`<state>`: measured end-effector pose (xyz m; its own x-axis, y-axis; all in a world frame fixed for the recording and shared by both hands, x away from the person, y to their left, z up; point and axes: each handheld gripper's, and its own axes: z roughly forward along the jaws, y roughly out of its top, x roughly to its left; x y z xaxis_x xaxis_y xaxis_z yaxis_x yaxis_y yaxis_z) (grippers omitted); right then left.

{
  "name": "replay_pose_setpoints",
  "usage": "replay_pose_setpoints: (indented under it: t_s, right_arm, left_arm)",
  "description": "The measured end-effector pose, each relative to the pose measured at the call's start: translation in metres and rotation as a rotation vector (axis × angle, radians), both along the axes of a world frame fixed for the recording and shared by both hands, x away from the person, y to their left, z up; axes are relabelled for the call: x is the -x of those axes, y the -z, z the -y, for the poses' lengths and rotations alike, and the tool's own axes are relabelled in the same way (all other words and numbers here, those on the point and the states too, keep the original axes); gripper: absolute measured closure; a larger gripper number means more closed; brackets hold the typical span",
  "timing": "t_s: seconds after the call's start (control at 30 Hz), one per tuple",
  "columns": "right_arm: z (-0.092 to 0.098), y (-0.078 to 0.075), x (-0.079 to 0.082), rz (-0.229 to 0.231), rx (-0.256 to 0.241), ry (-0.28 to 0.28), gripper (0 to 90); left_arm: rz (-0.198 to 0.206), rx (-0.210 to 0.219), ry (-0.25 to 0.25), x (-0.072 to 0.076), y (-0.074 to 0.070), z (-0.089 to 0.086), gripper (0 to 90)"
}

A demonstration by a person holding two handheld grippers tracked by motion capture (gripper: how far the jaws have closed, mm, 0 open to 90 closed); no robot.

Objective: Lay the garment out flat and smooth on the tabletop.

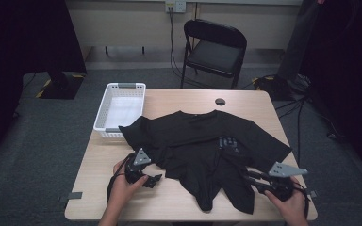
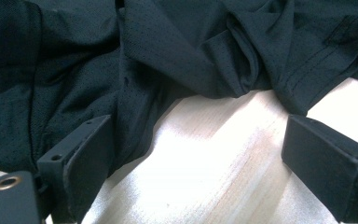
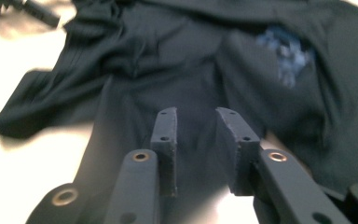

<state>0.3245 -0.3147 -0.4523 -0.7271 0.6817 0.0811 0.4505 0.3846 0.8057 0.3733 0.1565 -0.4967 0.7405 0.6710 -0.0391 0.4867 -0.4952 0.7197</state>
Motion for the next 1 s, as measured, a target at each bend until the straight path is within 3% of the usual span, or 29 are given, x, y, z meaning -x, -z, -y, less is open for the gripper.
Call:
replay_pose_setpoints:
  t_s: [0.13, 0.33, 0.43, 0.47, 0.53, 0.67, 0.77, 0.87, 1.0]
  right_arm:
    - [-0.027, -0.003, -0.036, 0.040, 0.057, -0.001, 63.6]
    - [-0.061, 0.010, -0.079, 0.039, 0.156, 0.010, 64.2]
    - [-0.068, 0.017, -0.085, 0.035, 0.210, 0.010, 83.1]
    - [-0.067, 0.017, -0.085, 0.030, 0.207, 0.015, 89.7]
    - [-0.059, 0.014, -0.082, 0.008, 0.135, 0.004, 90.0]
    - [-0.028, 0.001, -0.072, 0.007, 0.033, 0.037, 90.0]
    - [0.002, -0.004, -0.067, 0.012, 0.009, 0.091, 90.0]
    - [0.032, -0.002, -0.063, 0.000, -0.045, 0.131, 90.0]
    - [0.057, 0.003, -0.054, -0.001, -0.033, 0.198, 88.2]
  left_arm:
    - [0.000, 0.000, 0.000, 0.000, 0.000, 0.000, 9.6]
    - [0.000, 0.000, 0.000, 0.000, 0.000, 0.000, 9.6]
    - [0.001, -0.001, -0.001, 0.000, 0.000, 0.000, 9.7]
    - [0.001, -0.001, -0.001, 0.000, 0.000, 0.000, 9.7]
    - [0.001, -0.001, 0.000, 0.000, 0.000, 0.000, 9.7]
    - [0.001, -0.001, -0.001, 0.000, 0.000, 0.000, 9.7]
    - [0.001, -0.001, 0.000, 0.000, 0.000, 0.000, 9.7]
    - [0.000, 0.000, -0.001, 0.000, 0.000, 0.000, 9.6]
    - [0.000, 0.000, 0.000, 0.000, 0.000, 0.000, 9.7]
